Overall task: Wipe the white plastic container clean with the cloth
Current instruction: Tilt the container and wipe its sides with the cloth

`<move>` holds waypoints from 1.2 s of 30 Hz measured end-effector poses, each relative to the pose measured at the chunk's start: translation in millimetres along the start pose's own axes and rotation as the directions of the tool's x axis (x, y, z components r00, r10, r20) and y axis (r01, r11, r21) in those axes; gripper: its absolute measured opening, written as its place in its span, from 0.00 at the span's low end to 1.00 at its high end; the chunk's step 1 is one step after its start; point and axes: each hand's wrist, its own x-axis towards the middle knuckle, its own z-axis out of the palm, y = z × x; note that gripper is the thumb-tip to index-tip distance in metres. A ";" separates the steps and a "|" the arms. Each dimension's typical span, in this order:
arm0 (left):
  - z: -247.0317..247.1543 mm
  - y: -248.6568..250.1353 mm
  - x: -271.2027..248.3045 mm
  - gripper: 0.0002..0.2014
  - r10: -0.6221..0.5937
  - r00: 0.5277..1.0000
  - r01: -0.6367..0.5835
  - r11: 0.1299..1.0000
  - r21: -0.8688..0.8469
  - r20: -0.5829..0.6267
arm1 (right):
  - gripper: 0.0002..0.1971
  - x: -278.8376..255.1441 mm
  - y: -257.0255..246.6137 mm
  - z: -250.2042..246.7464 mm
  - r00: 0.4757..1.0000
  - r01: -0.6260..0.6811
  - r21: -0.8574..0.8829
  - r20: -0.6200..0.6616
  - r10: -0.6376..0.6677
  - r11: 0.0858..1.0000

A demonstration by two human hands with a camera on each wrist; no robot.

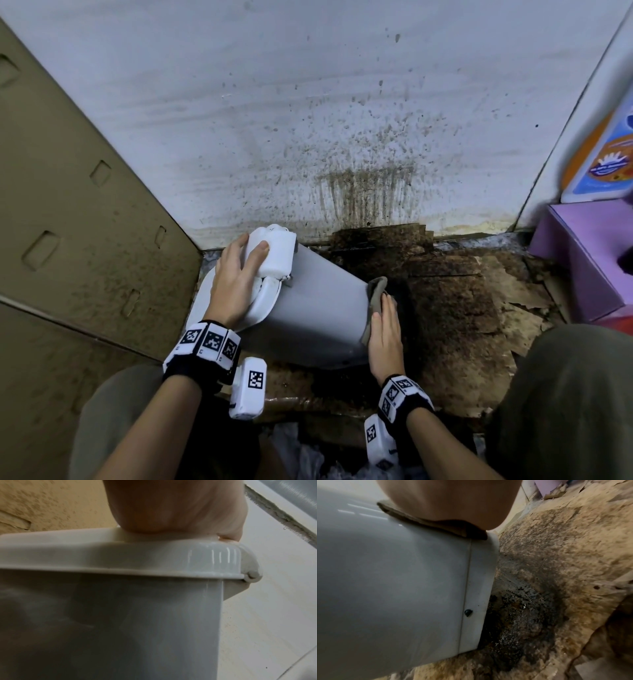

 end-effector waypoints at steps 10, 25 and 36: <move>-0.5 9.3 -2.7 0.37 -0.012 1.000 0.012 1.000 0.025 0.011 | 0.31 -1.2 -38.1 26.7 0.990 0.128 -0.017 -0.048 -0.129 0.992; 0.4 15.8 -7.6 0.40 -0.004 1.000 0.002 0.997 0.073 0.027 | 0.23 -21.9 -106.6 42.8 0.969 0.247 0.192 -0.027 -0.246 0.950; 12.3 26.2 -13.2 0.45 0.029 0.997 -0.040 0.986 0.163 0.070 | 0.28 -7.6 -163.4 18.3 0.995 -0.098 0.659 0.045 0.091 0.745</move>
